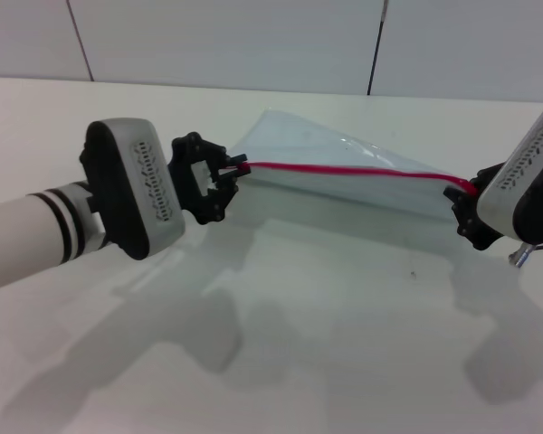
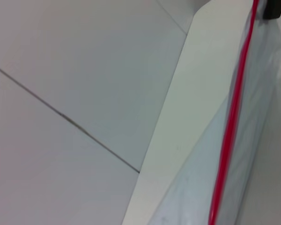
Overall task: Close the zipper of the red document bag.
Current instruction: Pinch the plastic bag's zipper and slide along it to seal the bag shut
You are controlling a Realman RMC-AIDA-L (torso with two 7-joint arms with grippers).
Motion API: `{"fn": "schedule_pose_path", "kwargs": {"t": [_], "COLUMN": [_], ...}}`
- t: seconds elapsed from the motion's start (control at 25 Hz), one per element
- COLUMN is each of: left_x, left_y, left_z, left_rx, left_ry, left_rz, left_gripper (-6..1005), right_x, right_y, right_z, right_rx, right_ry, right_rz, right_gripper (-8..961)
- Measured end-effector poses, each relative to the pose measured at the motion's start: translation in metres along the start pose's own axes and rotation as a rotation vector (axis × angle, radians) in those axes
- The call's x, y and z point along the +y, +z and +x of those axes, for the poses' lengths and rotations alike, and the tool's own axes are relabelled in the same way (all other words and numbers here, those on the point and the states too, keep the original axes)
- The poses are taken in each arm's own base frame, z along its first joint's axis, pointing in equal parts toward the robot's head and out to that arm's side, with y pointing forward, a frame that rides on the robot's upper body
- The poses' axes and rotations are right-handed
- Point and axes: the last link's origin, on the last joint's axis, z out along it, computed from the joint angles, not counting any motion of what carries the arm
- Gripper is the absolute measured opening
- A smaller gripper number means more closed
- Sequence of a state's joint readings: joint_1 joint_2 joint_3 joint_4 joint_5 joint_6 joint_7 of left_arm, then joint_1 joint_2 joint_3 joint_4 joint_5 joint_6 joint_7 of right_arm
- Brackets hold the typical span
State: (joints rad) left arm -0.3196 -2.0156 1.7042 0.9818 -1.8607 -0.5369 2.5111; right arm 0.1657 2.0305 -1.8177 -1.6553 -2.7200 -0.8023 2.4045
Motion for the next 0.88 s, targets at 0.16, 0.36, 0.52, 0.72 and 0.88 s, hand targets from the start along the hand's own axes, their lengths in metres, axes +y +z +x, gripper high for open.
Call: {"fn": "schedule_pose_path", "kwargs": {"t": [0.16,0.36,0.52,0.72,0.88], "left_x": [0.0,0.0,-0.002,-0.005,-0.005], "left_y": [-0.006,-0.014,-0.02,-0.027,-0.027], "left_z": [-0.007,-0.014,-0.02,-0.024,-0.024], "left_rx": [-0.018,-0.043,-0.059,-0.071,-0.071], "left_ry": [-0.018,-0.035,-0.052,-0.068,-0.069], "left_rz": [0.014,0.04,0.063,0.091,0.094], "left_gripper": [80,81,81,81,82], "right_x": [-0.002,-0.007,-0.011,-0.015,-0.015], "right_y": [0.0,0.0,-0.002,-0.002,-0.001], "right_z": [0.002,0.008,0.012,0.015,0.016], "right_rx": [0.005,0.018,0.025,0.029,0.029], "right_ry": [0.005,0.023,0.036,0.045,0.047], "right_rz": [0.003,0.017,0.03,0.04,0.044], "right_gripper": [45,45,45,45,45]}}
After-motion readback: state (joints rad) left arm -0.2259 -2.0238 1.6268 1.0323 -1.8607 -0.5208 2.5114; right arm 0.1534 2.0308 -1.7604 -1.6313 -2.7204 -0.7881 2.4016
